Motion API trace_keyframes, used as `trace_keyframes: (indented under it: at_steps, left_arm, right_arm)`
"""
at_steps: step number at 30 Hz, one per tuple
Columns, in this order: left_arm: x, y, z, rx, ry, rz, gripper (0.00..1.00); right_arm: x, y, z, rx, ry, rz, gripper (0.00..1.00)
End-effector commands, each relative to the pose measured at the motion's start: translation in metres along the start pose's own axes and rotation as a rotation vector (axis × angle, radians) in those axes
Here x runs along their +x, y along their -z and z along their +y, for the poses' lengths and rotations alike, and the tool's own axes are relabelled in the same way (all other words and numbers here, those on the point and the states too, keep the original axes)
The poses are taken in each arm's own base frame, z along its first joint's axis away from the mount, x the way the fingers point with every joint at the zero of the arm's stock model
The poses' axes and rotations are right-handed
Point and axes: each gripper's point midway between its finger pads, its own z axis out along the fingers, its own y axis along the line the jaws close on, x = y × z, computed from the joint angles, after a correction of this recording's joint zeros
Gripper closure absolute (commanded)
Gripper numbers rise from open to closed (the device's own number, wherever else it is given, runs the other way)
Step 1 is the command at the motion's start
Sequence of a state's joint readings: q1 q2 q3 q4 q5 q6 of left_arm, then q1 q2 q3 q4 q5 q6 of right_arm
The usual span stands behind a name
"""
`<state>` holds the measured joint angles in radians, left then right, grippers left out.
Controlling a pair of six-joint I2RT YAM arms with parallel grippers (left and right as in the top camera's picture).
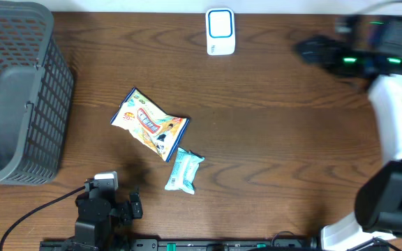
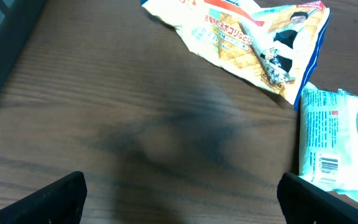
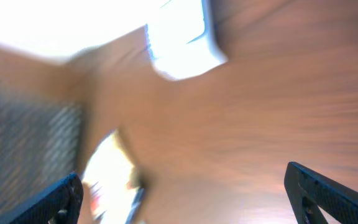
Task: Scan the item barcode
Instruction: 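Reach the right gripper to the snack bag and grasp it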
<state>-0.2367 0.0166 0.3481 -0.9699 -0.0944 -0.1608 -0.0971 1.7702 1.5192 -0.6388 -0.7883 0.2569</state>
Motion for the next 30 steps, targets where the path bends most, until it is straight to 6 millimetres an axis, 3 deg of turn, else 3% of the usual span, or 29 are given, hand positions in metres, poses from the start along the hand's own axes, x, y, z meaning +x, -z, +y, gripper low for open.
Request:
trace_keyframes:
  at_steps: [1,3,8,12,18,23,28,29,30]
  left_arm:
    - [0.002,0.000,-0.001,0.005,0.000,0.006,0.02]
    - [0.002,0.000,-0.001,0.005,0.000,0.006,0.02]
    - [0.002,0.000,-0.001,0.005,0.000,0.006,0.02]
    - [0.002,0.000,-0.001,0.005,0.000,0.006,0.02]
    - [0.002,0.000,-0.001,0.005,0.000,0.006,0.02]
    - [0.002,0.000,-0.001,0.005,0.000,0.006,0.02]
    - [0.002,0.000,-0.001,0.005,0.000,0.006,0.02]
    - [0.002,0.000,-0.001,0.005,0.000,0.006,0.02]
    - [0.002,0.000,-0.001,0.005,0.000,0.006,0.02]
  right_arm:
    - [0.058,-0.044,0.081,-0.265,0.005,0.223,0.01]
    - [0.084,-0.070,0.100,-0.240,0.085,0.284,0.01]
    - [0.145,-0.127,0.079,0.206,-0.114,0.337,0.01]
    - [0.196,-0.168,0.101,0.216,-0.127,0.413,0.01]
    - [0.245,-0.216,0.098,0.249,-0.215,0.471,0.01]
    - [0.266,-0.236,0.095,0.241,-0.218,0.504,0.01]
    - [0.270,-0.257,0.112,0.166,-0.204,0.469,0.01]
    - [0.271,-0.263,0.114,0.152,-0.208,0.459,0.08]
    - [0.272,-0.267,0.116,0.139,-0.208,0.453,0.22]
